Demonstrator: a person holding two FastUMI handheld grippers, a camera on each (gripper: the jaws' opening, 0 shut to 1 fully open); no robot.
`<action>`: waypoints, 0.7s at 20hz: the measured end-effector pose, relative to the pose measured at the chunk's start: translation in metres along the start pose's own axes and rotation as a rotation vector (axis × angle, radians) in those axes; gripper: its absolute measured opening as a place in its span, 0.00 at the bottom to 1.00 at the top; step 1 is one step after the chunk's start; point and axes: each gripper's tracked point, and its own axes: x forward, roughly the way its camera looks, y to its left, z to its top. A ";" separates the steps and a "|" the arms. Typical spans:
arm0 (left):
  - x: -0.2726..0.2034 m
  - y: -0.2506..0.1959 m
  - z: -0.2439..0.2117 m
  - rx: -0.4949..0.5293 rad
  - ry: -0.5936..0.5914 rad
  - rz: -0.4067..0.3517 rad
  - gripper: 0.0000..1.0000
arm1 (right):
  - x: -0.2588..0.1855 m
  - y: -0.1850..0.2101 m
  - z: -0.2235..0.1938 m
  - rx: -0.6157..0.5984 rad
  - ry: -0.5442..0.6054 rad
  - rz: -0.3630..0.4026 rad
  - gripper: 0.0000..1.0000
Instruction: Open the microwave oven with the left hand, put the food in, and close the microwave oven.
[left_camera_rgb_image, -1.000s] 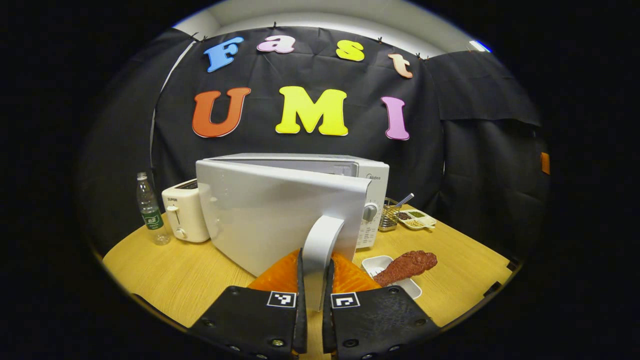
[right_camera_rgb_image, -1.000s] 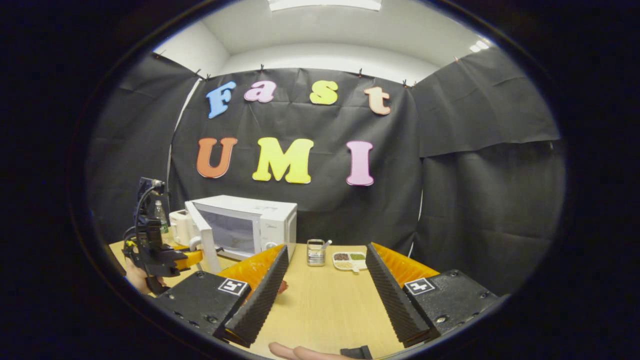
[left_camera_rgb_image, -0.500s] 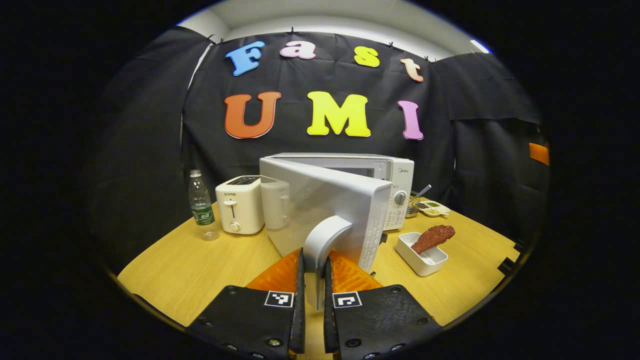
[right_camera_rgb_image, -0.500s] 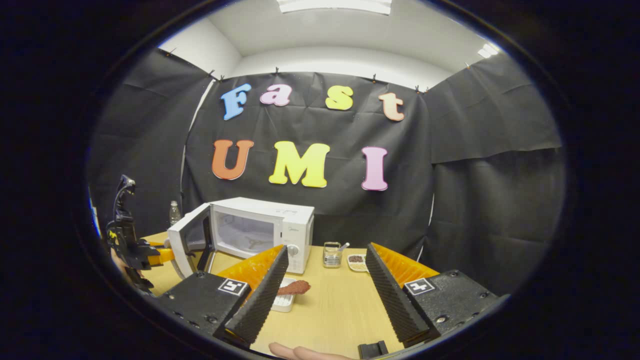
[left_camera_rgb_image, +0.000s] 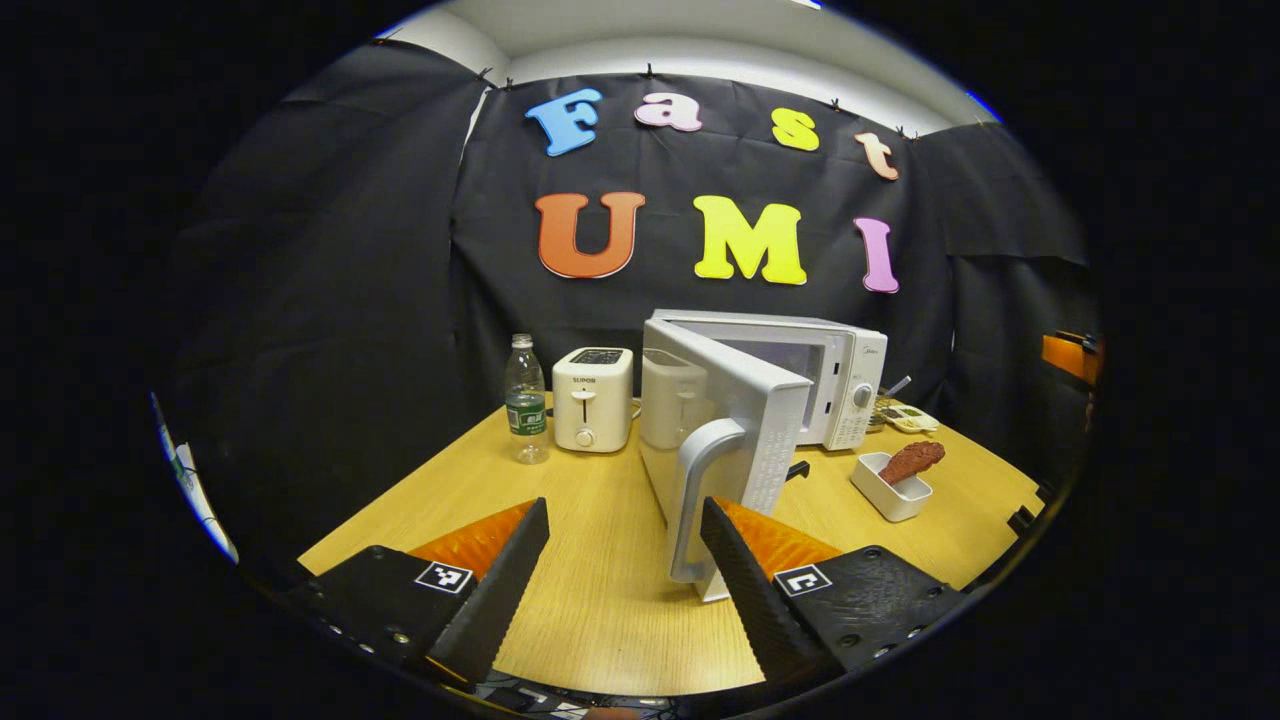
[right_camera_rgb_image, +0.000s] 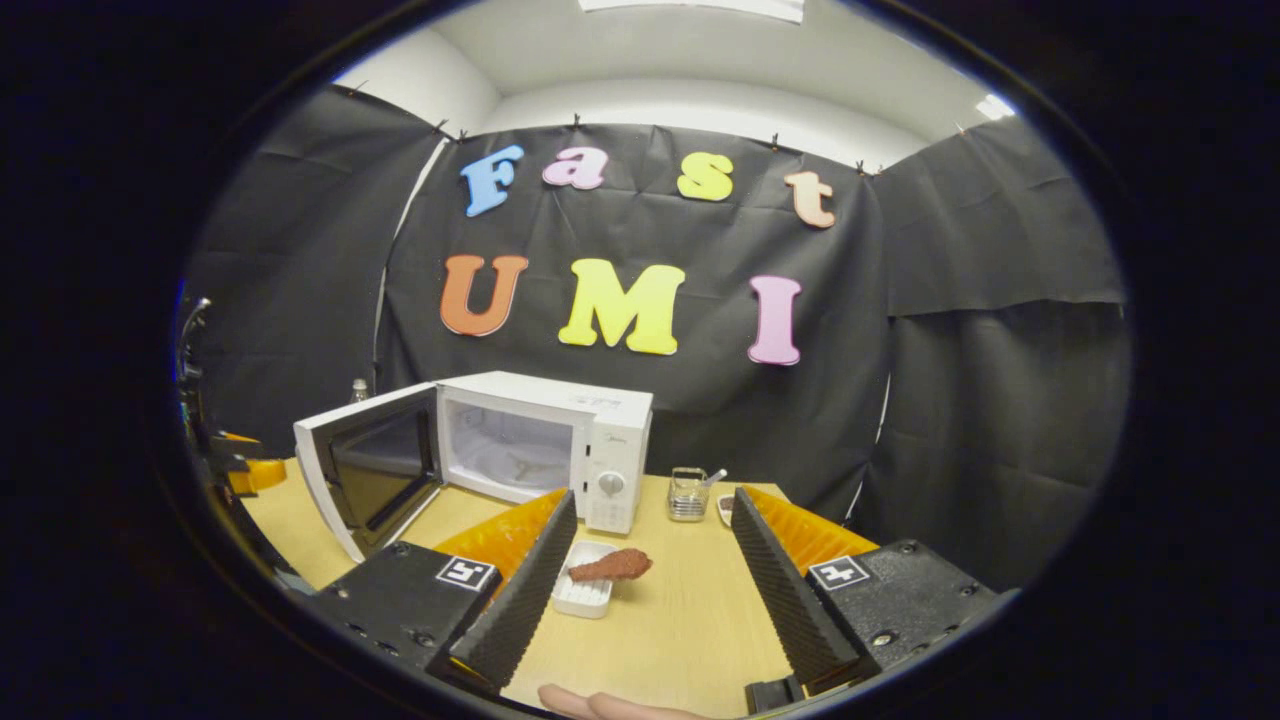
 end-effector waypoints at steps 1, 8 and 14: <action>-0.007 0.002 0.006 0.006 -0.016 0.009 0.93 | 0.004 0.000 -0.002 -0.002 0.009 0.000 0.99; -0.068 -0.023 0.055 0.046 -0.128 0.004 0.94 | 0.053 -0.010 -0.028 0.019 0.157 0.031 0.98; -0.106 -0.067 0.100 0.036 -0.210 -0.042 0.93 | 0.107 -0.012 -0.073 0.074 0.384 0.146 0.98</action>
